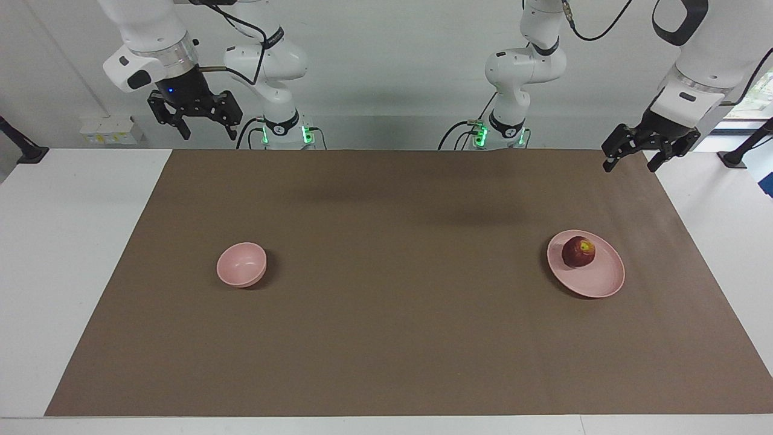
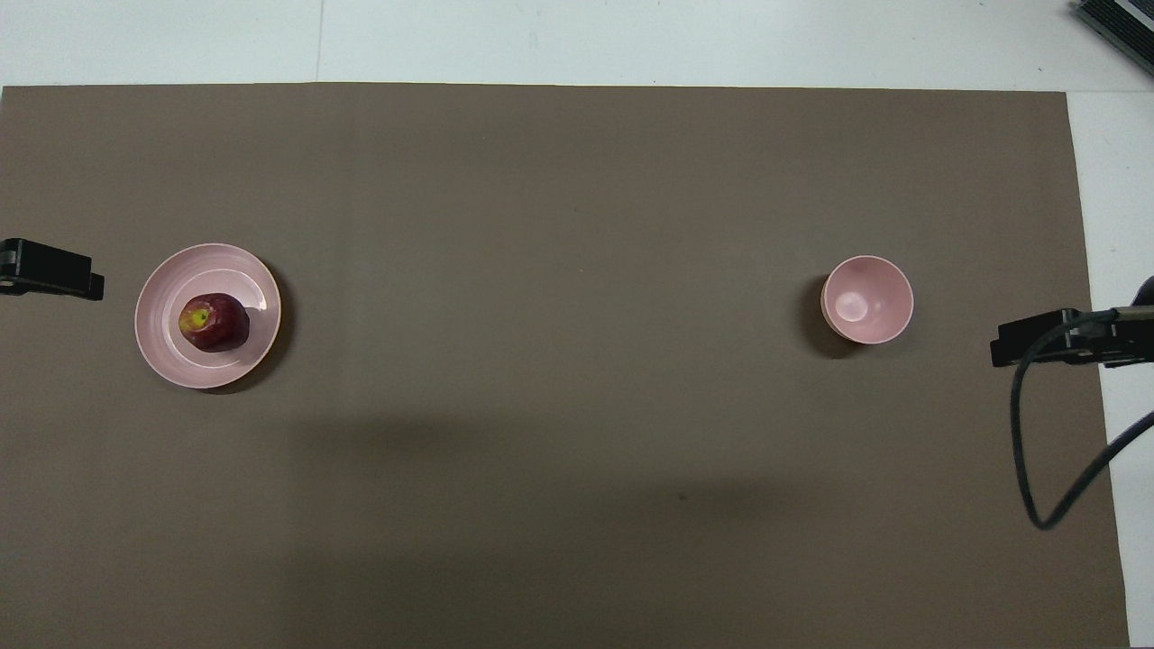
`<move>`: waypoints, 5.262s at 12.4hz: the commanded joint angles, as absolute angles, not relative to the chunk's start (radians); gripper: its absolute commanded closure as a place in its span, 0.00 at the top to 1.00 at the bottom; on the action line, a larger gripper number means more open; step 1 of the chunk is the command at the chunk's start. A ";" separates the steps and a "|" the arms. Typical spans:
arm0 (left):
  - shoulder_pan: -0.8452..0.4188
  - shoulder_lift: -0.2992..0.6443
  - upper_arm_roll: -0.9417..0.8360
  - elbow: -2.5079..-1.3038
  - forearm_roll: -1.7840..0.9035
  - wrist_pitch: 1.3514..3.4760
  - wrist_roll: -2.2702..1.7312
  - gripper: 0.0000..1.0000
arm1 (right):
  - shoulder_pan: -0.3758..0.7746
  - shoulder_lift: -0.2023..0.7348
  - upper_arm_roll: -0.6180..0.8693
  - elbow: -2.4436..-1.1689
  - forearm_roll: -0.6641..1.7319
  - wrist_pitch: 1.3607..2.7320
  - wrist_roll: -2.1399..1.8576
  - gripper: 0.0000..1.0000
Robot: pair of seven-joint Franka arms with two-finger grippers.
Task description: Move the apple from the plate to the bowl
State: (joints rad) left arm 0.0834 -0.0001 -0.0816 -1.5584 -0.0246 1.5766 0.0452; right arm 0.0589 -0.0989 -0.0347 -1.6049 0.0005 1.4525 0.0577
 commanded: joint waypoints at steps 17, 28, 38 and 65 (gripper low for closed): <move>0.087 0.047 -0.075 -1.902 -0.015 2.009 0.046 1.00 | 0.048 -0.101 -0.031 -1.605 0.023 1.442 0.057 1.00; 0.115 0.202 -0.074 -2.019 -0.015 2.261 0.164 1.00 | 0.048 -0.101 -0.032 -1.603 0.023 1.442 0.057 1.00; 0.097 0.222 -0.075 -2.065 -0.015 2.347 0.196 1.00 | 0.049 -0.101 -0.025 -1.603 0.023 1.439 0.055 1.00; 0.068 0.095 -0.090 -1.626 -0.354 1.405 -0.354 0.00 | 0.037 -0.017 -0.032 -1.963 0.639 1.802 -0.158 1.00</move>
